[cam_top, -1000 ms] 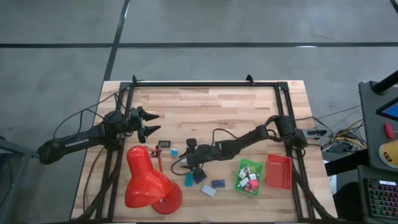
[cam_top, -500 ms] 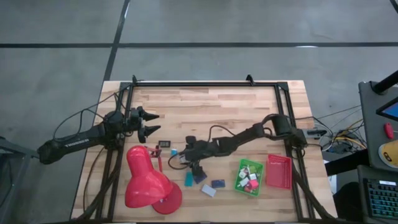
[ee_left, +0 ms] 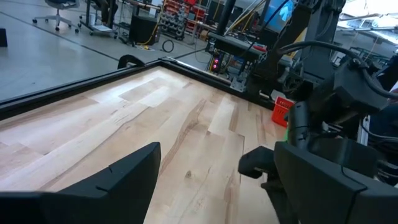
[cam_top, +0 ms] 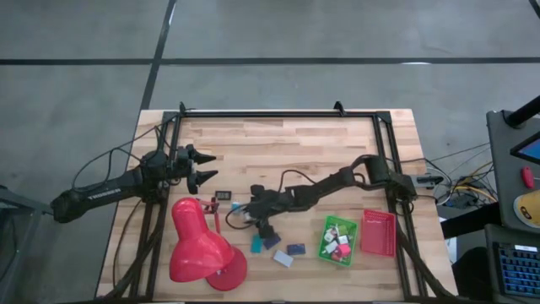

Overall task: Pick & Place Office items
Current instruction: Put the white charger adapter into the green basket

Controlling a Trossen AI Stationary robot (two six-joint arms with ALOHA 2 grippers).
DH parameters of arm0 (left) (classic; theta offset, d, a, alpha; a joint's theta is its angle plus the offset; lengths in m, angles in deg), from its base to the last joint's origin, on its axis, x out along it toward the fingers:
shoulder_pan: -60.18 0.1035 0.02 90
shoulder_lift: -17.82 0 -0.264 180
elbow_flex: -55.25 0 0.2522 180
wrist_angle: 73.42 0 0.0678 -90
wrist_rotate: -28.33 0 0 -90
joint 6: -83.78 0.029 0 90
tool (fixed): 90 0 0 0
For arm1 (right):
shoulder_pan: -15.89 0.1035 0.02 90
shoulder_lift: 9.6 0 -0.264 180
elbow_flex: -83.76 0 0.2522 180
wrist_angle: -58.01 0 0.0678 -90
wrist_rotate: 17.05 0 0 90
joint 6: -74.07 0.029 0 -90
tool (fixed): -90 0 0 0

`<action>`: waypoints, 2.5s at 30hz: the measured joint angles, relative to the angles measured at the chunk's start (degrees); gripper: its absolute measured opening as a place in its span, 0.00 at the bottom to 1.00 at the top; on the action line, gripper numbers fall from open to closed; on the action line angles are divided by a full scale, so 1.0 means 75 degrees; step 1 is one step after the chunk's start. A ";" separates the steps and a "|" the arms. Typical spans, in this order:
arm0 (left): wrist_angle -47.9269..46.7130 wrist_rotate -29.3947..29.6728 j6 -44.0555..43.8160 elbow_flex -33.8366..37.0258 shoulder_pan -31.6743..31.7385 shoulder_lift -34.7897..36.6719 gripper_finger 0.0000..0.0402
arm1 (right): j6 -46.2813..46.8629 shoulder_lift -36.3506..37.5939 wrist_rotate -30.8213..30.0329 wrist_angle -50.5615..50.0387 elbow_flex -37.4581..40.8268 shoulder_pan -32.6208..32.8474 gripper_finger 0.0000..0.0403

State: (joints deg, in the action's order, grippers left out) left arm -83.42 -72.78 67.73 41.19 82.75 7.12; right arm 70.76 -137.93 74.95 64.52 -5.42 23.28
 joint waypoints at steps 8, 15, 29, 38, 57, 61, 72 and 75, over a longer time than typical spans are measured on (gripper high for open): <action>0.0000 0.0000 -0.0002 -0.0002 0.0000 -0.0002 0.80 | -0.0151 0.0031 -0.0029 -0.0238 0.0000 -0.0022 0.51; 0.0003 0.0000 0.0000 -0.0002 0.0002 0.0000 0.80 | -0.0161 0.0031 -0.0026 -0.0254 0.0000 -0.0024 0.51; 0.0000 0.0001 -0.0001 0.0000 0.0002 -0.0003 0.80 | -0.0188 0.0031 0.0003 -0.0257 0.0003 -0.0024 0.43; 0.0000 0.0000 0.0000 -0.0002 0.0000 -0.0001 0.80 | -0.0187 0.0029 0.0000 -0.0266 0.0006 -0.0022 0.44; 0.0000 0.0002 0.0000 -0.0002 0.0000 -0.0003 0.80 | -0.0494 0.0789 -0.0085 -0.1757 -0.0017 -0.0022 0.44; -0.0001 0.0000 -0.0001 -0.0001 0.0000 -0.0001 0.80 | -0.0678 0.1315 -0.0094 -0.2334 -0.0023 -0.0022 0.44; 0.0000 0.0002 0.0000 -0.0002 0.0000 0.0000 0.80 | -0.0541 0.3109 -0.0120 -0.5055 -0.0026 -0.0022 0.44; -0.0001 0.0001 0.0000 -0.0001 0.0000 -0.0003 0.80 | -0.0051 0.3558 -0.0119 -0.5870 -0.0029 -0.0022 0.44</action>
State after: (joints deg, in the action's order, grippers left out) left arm -83.42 -72.78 67.73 41.18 82.75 7.10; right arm 70.38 -111.24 74.06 20.50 -5.64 23.11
